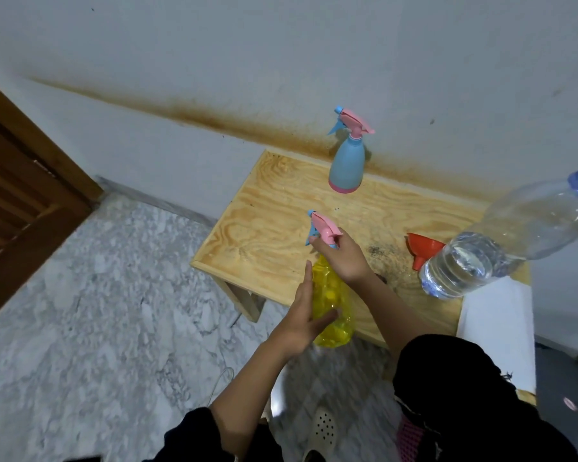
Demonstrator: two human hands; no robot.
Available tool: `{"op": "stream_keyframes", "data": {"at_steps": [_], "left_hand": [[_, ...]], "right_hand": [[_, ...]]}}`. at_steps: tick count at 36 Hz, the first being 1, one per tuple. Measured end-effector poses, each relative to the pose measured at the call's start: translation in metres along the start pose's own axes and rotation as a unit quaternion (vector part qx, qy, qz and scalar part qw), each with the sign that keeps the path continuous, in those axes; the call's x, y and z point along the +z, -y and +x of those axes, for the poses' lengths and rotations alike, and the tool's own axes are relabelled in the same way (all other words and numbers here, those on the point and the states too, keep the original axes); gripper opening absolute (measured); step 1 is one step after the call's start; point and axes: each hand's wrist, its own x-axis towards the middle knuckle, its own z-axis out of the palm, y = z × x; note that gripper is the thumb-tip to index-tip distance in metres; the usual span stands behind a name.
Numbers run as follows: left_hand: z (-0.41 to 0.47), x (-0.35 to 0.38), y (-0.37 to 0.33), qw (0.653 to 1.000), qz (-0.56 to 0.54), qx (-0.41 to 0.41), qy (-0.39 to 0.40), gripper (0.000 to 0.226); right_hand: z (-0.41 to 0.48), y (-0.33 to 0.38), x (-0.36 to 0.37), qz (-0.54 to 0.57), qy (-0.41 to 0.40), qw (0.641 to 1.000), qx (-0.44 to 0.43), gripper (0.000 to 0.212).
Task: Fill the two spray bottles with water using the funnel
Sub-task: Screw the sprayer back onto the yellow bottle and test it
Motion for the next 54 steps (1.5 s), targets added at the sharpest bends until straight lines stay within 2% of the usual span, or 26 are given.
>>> {"op": "stream_keyframes", "data": {"at_steps": [8,13,21,27,31,35,40,46,54], "left_hand": [[0.014,-0.001,-0.011,0.996,0.047,0.041,-0.063,0.095],[0.024,-0.004,-0.020,0.990,0.072,0.066,-0.101,0.098],[0.058,-0.039,-0.025,0.993,0.065,0.073,-0.060,0.089],[0.099,-0.066,-0.035,0.991,0.105,0.083,-0.027,0.091],[0.122,-0.069,-0.038,0.989,0.112,0.085,-0.038,0.089],[0.142,-0.062,-0.043,0.986,0.115,0.105,-0.060,0.087],[0.166,-0.053,-0.047,0.979,0.131,0.150,-0.048,0.089],[0.198,-0.039,-0.051,0.978,0.128,0.166,-0.010,0.090],[0.252,-0.022,-0.067,0.965,0.143,0.195,0.104,0.072]], "right_hand": [[-0.006,0.010,-0.010,0.005,-0.060,0.996,-0.061,0.026],[-0.005,0.023,-0.021,0.022,-0.058,0.992,-0.113,0.024],[0.012,0.032,-0.034,0.051,-0.019,0.990,-0.128,0.026],[0.031,0.036,-0.035,0.065,-0.024,0.990,-0.125,0.029],[0.041,0.041,-0.036,0.075,-0.078,0.987,-0.120,0.030],[0.053,0.046,-0.040,-0.002,-0.144,0.983,-0.117,0.037],[0.064,0.042,-0.051,-0.104,-0.169,0.972,-0.124,0.047],[0.076,0.033,-0.066,-0.079,-0.245,0.962,-0.088,0.049],[0.103,0.019,-0.096,-0.030,-0.320,0.946,-0.049,0.042]]}}
